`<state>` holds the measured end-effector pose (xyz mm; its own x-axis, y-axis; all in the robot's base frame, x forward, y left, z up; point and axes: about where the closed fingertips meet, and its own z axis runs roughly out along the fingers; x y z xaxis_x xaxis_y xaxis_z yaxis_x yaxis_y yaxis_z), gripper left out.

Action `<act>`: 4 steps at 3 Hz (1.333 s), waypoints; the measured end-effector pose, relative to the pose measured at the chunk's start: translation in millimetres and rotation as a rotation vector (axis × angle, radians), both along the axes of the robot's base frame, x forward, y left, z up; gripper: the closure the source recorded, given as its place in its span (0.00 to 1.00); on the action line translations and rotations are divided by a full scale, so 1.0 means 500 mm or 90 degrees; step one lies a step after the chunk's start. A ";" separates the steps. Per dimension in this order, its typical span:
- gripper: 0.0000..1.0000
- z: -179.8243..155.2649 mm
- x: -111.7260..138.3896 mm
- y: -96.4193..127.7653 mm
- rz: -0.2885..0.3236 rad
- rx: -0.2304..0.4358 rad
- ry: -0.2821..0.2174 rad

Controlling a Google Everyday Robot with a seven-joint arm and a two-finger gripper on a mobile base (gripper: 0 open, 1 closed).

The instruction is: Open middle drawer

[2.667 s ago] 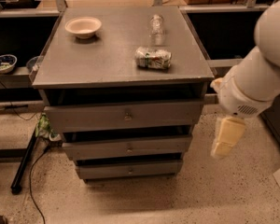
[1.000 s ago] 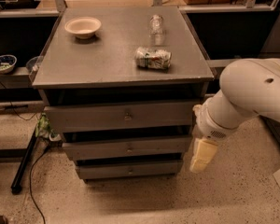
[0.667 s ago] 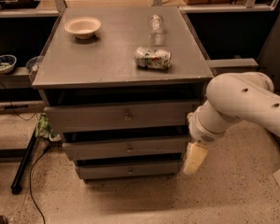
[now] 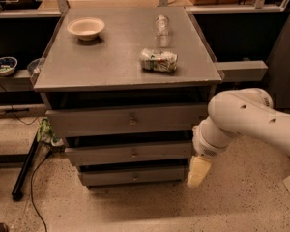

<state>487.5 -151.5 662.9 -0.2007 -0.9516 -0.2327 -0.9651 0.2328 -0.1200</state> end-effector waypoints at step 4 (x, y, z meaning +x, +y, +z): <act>0.00 -0.178 0.061 0.012 -0.038 -0.004 0.056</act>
Offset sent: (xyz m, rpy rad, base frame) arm 0.0212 0.0047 -0.0774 -0.0229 0.0774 -0.0280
